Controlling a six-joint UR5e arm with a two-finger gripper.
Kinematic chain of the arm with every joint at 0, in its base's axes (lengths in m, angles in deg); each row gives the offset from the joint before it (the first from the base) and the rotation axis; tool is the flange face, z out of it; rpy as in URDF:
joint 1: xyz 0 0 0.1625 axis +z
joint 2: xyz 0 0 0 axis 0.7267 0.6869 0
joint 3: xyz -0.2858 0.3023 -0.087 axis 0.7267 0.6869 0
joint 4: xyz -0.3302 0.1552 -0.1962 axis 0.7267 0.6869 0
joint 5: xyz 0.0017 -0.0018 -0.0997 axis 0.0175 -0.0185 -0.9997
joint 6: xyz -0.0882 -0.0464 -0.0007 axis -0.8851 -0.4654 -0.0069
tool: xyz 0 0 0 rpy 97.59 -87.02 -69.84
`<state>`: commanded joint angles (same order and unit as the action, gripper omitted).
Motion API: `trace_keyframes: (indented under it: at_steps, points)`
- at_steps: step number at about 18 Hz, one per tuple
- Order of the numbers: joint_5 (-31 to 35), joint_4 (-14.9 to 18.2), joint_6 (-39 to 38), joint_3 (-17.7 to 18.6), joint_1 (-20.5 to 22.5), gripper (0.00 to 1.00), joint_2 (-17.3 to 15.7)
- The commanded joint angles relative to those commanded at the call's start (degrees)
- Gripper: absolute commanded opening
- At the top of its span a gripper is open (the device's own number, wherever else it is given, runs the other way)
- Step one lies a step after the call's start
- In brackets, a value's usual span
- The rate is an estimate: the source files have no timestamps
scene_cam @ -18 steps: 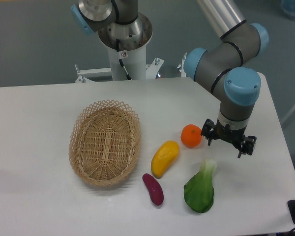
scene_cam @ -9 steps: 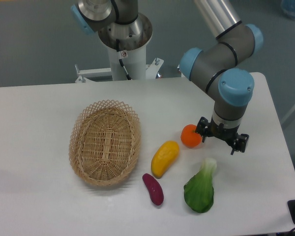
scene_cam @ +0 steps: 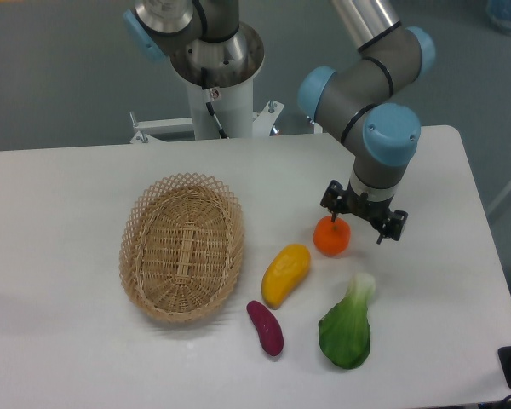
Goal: Pick up the orange from the table
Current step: 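Move the open gripper over the orange, then lower the gripper around the orange and close on it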
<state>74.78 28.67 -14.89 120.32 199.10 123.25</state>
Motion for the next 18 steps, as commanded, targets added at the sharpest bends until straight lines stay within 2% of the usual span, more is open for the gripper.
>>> trace_keyframes:
  at_steps: [4, 7, 10, 15, 18]
  points:
    - [-0.1, -0.3, -0.3, 1.3, -0.4, 1.0, 0.2]
    - [0.1, -3.9, -0.9, 2.1, -1.4, 1.0, 0.8]
    - [0.1, -5.5, -1.0, 3.0, -1.4, 1.0, 0.9]
    - [0.4, -5.8, -0.9, 3.9, -1.5, 1.0, 1.0]
    - [0.4, -7.4, -1.0, 4.6, -1.7, 1.0, 1.4]
